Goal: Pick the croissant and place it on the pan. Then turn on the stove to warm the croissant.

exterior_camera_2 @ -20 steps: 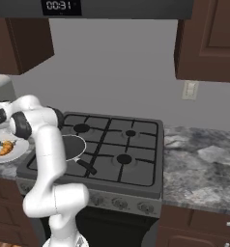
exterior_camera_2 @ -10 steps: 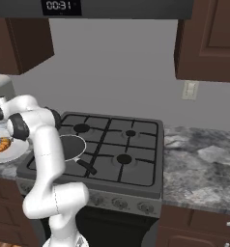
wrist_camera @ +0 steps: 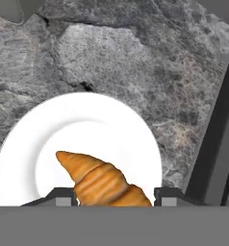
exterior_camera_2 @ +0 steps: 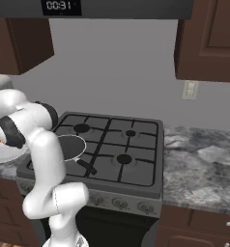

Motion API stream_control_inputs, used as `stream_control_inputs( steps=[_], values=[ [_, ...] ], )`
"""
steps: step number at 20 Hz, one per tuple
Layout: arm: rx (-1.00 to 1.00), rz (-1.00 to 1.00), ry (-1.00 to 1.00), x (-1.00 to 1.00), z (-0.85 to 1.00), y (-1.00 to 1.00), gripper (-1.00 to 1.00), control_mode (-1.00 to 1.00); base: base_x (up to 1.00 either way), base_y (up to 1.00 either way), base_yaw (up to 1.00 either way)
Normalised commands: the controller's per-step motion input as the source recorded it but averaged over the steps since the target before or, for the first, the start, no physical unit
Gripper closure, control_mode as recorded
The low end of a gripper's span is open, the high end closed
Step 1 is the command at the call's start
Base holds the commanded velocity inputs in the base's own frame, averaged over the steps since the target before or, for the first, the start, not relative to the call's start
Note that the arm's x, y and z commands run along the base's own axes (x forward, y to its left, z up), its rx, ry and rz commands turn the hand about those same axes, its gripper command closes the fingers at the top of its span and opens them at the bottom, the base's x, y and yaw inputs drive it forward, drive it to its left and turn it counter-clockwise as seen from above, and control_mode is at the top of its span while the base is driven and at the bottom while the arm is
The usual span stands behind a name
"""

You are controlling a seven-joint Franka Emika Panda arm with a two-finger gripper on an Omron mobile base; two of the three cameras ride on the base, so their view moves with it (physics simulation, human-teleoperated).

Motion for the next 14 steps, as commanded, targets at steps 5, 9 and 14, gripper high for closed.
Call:
stream_control_inputs(
  steps=[5,9,14],
  values=[
    [0.01,0.03,-0.40,-0.61,0.57,-0.89,1.00,-1.00,0.00,0.00,0.00],
    [0.00,0.01,-0.07,-0.13,0.03,-0.16,1.00,-1.00,0.00,0.00,0.00],
    [0.00,0.00,-0.08,-0.23,0.34,-0.67,1.00,-1.00,0.00,0.00,0.00]
  ],
)
